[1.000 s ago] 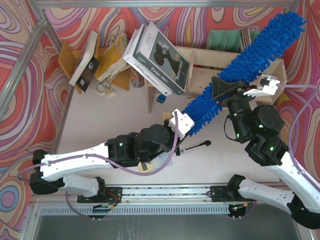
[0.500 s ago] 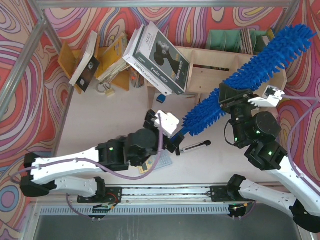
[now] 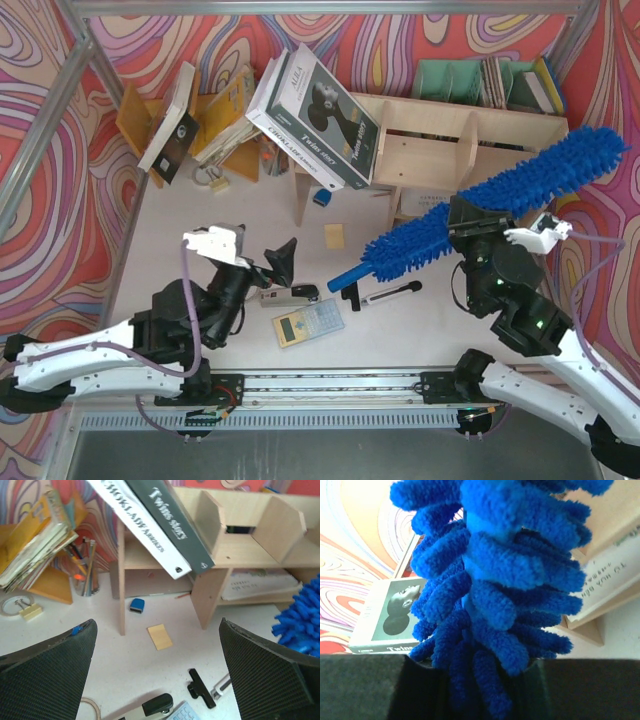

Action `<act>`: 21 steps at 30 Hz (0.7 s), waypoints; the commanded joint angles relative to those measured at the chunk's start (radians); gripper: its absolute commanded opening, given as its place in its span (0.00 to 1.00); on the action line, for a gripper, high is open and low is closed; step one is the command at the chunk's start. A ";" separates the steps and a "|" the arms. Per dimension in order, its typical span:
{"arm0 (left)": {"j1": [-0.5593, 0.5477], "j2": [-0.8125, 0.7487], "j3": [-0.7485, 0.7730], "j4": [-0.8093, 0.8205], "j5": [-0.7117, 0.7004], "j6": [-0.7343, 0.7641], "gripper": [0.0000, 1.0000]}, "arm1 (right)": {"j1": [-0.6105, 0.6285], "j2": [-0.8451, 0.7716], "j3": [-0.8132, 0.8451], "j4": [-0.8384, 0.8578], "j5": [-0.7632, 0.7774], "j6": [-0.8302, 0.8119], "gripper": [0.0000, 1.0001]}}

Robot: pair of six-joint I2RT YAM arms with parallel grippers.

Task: Dust the bookshelf with a duster

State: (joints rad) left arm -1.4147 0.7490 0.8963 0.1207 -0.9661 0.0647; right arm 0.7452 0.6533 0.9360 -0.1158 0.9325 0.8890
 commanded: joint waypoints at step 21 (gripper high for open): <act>0.083 -0.056 -0.140 0.102 -0.134 -0.062 0.98 | -0.009 0.037 -0.459 -0.184 -0.057 0.998 0.33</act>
State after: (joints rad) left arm -1.3571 0.6975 0.7807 0.2344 -1.1194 0.0402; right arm 0.7452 0.6670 0.5247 -0.3344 0.8635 1.7084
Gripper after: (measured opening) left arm 0.984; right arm 0.327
